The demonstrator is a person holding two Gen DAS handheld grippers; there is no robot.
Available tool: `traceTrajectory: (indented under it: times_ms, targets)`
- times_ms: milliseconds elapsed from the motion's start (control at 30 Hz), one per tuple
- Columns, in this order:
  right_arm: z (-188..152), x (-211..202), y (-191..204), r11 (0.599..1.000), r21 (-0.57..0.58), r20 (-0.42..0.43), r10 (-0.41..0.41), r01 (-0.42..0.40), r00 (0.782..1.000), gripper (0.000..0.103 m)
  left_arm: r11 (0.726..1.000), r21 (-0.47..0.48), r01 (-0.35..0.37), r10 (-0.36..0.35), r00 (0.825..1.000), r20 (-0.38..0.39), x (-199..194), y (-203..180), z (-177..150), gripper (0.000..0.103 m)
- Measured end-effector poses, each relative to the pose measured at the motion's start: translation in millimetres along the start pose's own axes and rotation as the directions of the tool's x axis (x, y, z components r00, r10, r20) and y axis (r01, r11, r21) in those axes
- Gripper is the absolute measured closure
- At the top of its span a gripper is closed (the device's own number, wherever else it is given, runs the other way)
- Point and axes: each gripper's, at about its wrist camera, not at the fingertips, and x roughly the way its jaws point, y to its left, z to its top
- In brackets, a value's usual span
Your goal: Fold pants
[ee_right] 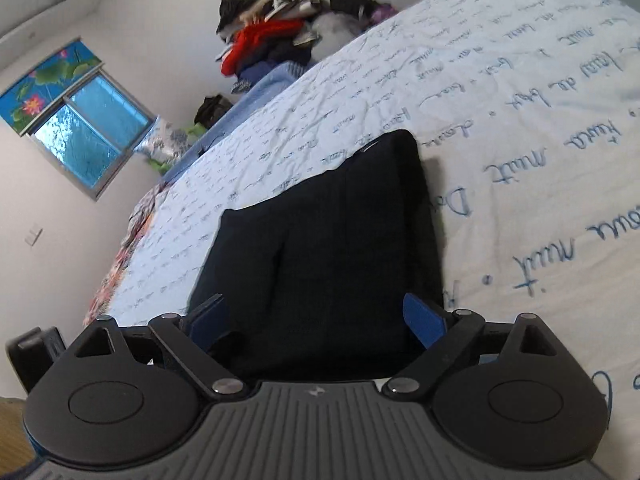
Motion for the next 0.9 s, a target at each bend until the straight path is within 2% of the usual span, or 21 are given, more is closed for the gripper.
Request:
traceTrajectory:
  times_ms: [67,133,200,267,300,367,400,533,600,700,767,900]
  targets:
    - [1,-6,-12,0.996,0.077,0.012,0.046,-0.047,0.999,0.008,1.000,-0.008,-0.002,0.002,1.000,-0.012,-4,0,6,0.002]
    - [10,-15,-13,0.988,0.146,0.017,0.038,-0.040,0.999,0.008,0.999,-0.037,-0.012,0.012,1.000,0.000,-17,2,11,0.003]
    - [13,-30,-1,0.995,0.092,0.060,0.018,-0.023,0.998,0.008,0.999,-0.037,-0.012,0.014,0.999,0.040,-27,3,11,0.001]
    - [12,-34,19,1.000,-0.012,0.084,0.019,-0.018,0.996,0.007,1.000,-0.022,-0.015,0.016,1.000,0.026,-23,2,8,0.001]
    - [7,-33,26,0.999,-0.042,0.066,0.024,-0.021,0.998,0.005,1.000,-0.018,-0.021,0.021,1.000,0.000,-17,1,5,0.000]
    - [2,-12,29,0.998,-0.058,-0.013,0.029,-0.030,0.999,0.004,0.999,-0.001,-0.050,0.050,0.998,0.023,-14,-3,-3,0.000]
    - [-2,0,27,0.999,-0.051,-0.048,0.001,-0.003,0.999,0.004,0.998,0.009,-0.056,0.056,0.998,0.027,-14,-5,-3,0.000]
    - [-6,-6,40,0.992,-0.100,0.015,-0.071,0.072,0.997,0.004,0.997,-0.036,-0.062,0.063,0.998,0.020,-23,-2,4,0.001]
    - [-8,-13,52,0.968,-0.168,0.076,-0.177,0.188,0.981,0.004,0.994,-0.043,-0.102,0.103,0.994,0.025,-28,-3,5,0.001]
    - [-17,-10,72,0.878,-0.276,0.128,-0.370,0.391,0.920,0.004,0.991,-0.035,-0.131,0.133,0.990,0.049,-38,-6,4,0.001]
    - [-27,-6,80,0.840,-0.330,0.126,-0.413,0.431,0.902,0.004,0.992,-0.030,-0.126,0.128,0.989,0.070,-45,-7,2,0.001]
    - [-45,1,85,0.818,-0.364,0.083,-0.448,0.445,0.890,0.004,0.995,-0.008,-0.095,0.095,0.993,0.075,-51,-8,0,0.001]
